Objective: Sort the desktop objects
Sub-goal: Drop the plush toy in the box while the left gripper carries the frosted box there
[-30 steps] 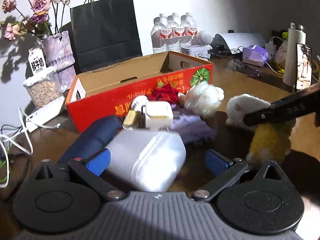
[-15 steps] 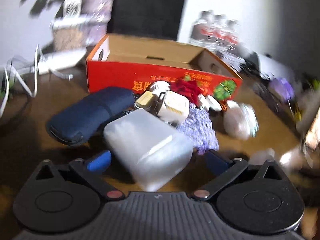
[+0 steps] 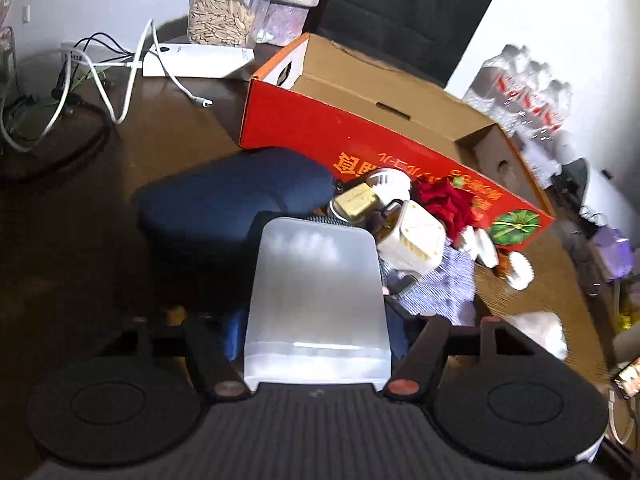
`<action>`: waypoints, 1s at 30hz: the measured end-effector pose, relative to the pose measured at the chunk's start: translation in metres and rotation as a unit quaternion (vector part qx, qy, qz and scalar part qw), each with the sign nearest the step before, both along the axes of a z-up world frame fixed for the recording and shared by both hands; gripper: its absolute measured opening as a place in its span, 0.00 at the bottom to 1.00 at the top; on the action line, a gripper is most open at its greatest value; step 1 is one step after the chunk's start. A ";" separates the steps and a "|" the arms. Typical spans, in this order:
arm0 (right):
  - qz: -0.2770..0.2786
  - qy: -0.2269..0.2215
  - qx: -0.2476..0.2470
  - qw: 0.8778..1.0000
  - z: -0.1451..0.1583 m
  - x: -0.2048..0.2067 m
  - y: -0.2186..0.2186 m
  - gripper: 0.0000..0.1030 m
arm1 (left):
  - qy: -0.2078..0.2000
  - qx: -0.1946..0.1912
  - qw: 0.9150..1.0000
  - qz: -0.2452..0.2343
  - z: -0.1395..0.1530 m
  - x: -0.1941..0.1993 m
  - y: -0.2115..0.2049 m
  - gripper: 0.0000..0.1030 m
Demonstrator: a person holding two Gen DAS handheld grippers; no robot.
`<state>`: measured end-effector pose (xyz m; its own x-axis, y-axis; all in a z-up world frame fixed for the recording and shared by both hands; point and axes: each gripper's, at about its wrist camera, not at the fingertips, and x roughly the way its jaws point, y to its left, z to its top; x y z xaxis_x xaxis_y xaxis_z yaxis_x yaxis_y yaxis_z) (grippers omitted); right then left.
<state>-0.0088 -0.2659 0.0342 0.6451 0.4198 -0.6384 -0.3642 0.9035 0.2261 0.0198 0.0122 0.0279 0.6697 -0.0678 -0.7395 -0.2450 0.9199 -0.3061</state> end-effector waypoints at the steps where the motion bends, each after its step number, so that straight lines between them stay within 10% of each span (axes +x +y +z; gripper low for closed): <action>1: 0.003 -0.003 0.010 1.000 0.003 -0.002 -0.002 0.43 | -0.002 -0.007 1.000 -0.009 0.000 -0.005 0.001 0.66; 9: -0.007 -0.071 0.115 0.991 0.051 0.003 -0.026 0.43 | -0.081 -0.025 0.994 -0.073 0.039 -0.047 0.000 0.66; 14: -0.044 -0.107 0.134 0.984 0.099 0.081 -0.018 0.44 | -0.166 0.051 0.980 -0.099 0.101 0.025 0.024 0.66; 21: -0.141 -0.026 0.020 0.989 0.076 0.268 0.052 0.44 | -0.057 0.164 0.979 -0.105 0.064 0.201 0.026 0.66; 25: -0.143 0.054 -0.055 0.987 0.028 0.303 0.077 0.44 | -0.004 0.176 0.980 -0.098 0.026 0.211 0.030 0.67; 30: -0.126 0.033 -0.192 0.973 0.017 0.288 0.095 0.46 | 0.014 0.248 0.961 -0.123 0.014 0.193 0.005 0.67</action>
<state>0.2791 -0.1706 0.0511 0.6496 -0.0240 -0.7599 -0.1167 0.9845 -0.1309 0.2130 0.0173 0.0414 0.6583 0.1431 -0.7390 -0.0024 0.9821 0.1881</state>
